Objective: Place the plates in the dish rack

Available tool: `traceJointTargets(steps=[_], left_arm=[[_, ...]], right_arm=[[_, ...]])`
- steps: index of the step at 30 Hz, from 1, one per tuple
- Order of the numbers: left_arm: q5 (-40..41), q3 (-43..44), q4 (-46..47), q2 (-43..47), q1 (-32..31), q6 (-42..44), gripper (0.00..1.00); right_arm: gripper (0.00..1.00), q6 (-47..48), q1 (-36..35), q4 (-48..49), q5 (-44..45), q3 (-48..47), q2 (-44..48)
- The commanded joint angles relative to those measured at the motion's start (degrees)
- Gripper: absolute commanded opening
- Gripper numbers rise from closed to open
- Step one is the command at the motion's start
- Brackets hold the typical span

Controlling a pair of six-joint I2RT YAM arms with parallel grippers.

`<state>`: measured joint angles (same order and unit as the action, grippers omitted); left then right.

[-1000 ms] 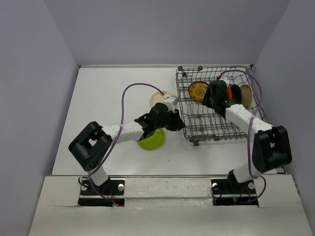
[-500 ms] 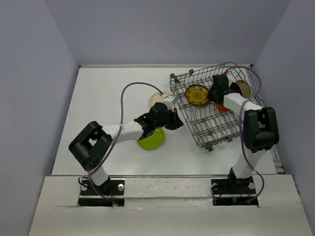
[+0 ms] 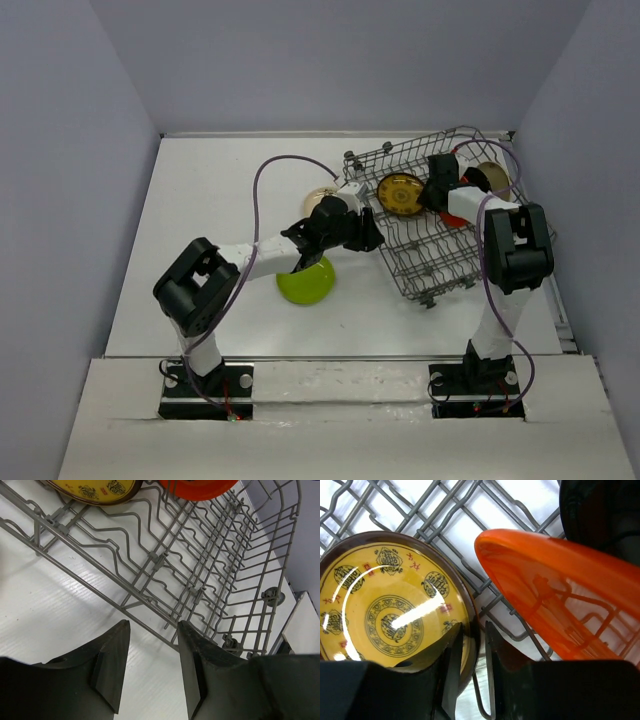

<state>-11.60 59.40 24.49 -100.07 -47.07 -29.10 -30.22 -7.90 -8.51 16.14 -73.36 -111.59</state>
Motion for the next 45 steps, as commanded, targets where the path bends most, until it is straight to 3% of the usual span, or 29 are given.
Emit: traceJointTargets(steps=[1,4,6,20,29,34,37,42,45], left_arm=[[0.3,3.0,1.0,0.1,0.3,2.0,0.53],[0.9,2.1,0.8,1.3,0.5,2.3,0.53],[1.1,1.6,0.8,2.1,0.6,2.3,0.53],[2.1,-5.0,1.2,13.5,1.1,0.7,0.60],[-0.2,-13.4,0.0,30.8,1.1,-0.6,0.65],[-2.5,-17.0,-9.1,42.2,1.0,0.4,0.72],[-4.3,-18.0,-15.2,53.6,1.0,1.1,0.81],[1.1,-15.9,-28.6,64.4,1.0,6.9,0.99],[7.2,-18.7,-33.0,68.7,1.0,10.8,0.99]], right_arm=[[0.24,-1.4,0.3,4.7,-0.6,-0.6,-0.2],[0.10,-1.3,0.3,6.0,0.3,0.7,1.4],[0.07,-1.0,0.3,6.4,0.8,1.4,3.0],[0.07,8.7,-0.7,11.9,6.9,8.0,18.4],[0.07,26.8,-4.3,11.5,22.5,13.5,31.2],[0.07,36.9,-8.0,11.9,26.8,13.3,35.3],[0.07,44.6,-11.2,13.4,26.8,13.8,36.3],[0.07,55.8,-13.5,14.5,25.6,14.6,35.3],[0.07,58.7,-13.5,14.6,27.3,15.3,34.9]])
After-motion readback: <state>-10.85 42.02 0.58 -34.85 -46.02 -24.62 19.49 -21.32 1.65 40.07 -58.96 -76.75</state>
